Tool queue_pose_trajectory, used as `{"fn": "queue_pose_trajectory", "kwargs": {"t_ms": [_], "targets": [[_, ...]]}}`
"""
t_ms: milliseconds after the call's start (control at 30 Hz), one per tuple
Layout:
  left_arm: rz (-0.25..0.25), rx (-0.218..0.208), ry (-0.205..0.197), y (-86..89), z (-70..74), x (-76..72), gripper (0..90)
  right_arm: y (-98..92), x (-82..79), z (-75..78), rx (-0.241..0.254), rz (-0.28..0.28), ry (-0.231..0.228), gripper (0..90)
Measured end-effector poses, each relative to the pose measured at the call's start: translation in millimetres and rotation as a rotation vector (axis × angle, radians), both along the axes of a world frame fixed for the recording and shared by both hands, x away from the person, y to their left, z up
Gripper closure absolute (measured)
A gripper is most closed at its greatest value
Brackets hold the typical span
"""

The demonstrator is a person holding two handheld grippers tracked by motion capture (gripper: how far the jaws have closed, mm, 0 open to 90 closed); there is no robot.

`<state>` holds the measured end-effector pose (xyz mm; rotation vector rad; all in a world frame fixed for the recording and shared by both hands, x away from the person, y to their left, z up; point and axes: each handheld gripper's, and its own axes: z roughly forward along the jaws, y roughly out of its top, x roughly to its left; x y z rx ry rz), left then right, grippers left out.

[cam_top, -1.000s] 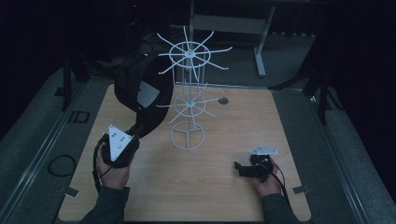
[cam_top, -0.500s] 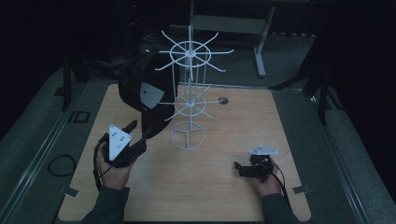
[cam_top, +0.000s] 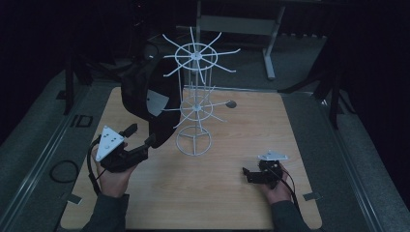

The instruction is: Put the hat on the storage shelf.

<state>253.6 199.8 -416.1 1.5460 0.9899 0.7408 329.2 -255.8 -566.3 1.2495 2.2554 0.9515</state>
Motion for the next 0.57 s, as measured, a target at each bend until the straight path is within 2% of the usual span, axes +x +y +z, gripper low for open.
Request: {"fn": "queue_pose_trajectory", "kwargs": {"t_ms": [100,233,567], "targets": [[-0.019,-0.044,0.015,5.0,-0.1,-0.3,32.5,0.0,0.0,0.0,0.0,0.001,-0.001,11.7],[-0.038,-0.076,0.038,8.4,0.5,-0.9,31.3,0.1,-0.1,0.0,0.001,0.001,-0.001,11.6],[-0.068,-0.07,0.077,4.2,-0.6,-4.0,27.6,0.1,-0.1,0.0,0.001,0.001,0.001,11.6]]}}
